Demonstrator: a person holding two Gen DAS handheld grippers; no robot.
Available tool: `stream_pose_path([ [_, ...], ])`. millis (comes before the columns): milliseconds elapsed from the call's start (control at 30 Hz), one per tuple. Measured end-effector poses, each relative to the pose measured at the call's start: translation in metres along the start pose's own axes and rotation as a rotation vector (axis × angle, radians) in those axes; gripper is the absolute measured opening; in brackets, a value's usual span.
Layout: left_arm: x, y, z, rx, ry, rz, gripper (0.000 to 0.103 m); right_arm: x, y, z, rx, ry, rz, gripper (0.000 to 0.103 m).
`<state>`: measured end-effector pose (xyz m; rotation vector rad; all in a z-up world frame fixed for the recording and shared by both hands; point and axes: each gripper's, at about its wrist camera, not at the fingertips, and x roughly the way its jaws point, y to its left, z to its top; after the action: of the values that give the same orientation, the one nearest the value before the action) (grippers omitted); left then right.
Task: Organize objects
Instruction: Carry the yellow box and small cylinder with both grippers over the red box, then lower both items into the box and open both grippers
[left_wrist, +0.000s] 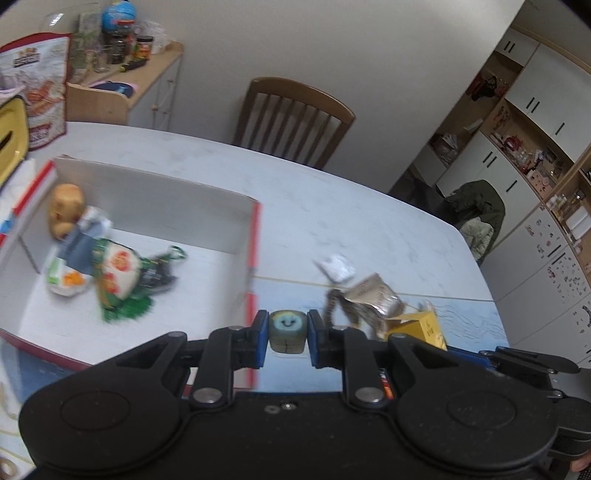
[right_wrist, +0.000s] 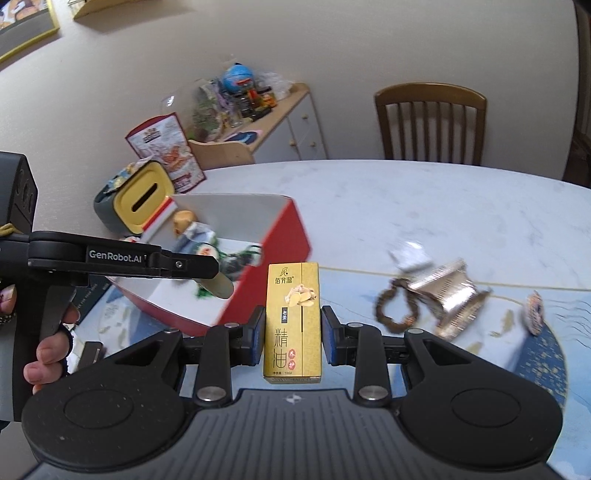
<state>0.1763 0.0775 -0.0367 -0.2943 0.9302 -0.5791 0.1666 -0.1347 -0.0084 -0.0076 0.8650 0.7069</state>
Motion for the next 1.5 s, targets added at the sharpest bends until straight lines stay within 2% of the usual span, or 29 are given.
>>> stream_pose_path([
  [367,-0.014,0.070,0.019,-0.010,-0.005,0.048,0.019,0.052,0.067,0.022,-0.055,0.020,0.021,0.030],
  [633,-0.002,0.105,0.041,0.009,-0.011,0.094,0.019,0.107,0.101,0.034,-0.113,0.069,-0.013,0.030],
  [1100,0.053,0.139,0.077,0.042,0.024,0.129,0.019,0.198,0.117,0.037,-0.129,0.207,-0.114,0.030],
  [1500,0.098,0.149,0.093,0.069,0.073,0.156,0.019,0.243,0.124,0.029,-0.176,0.283,-0.174,0.030],
])
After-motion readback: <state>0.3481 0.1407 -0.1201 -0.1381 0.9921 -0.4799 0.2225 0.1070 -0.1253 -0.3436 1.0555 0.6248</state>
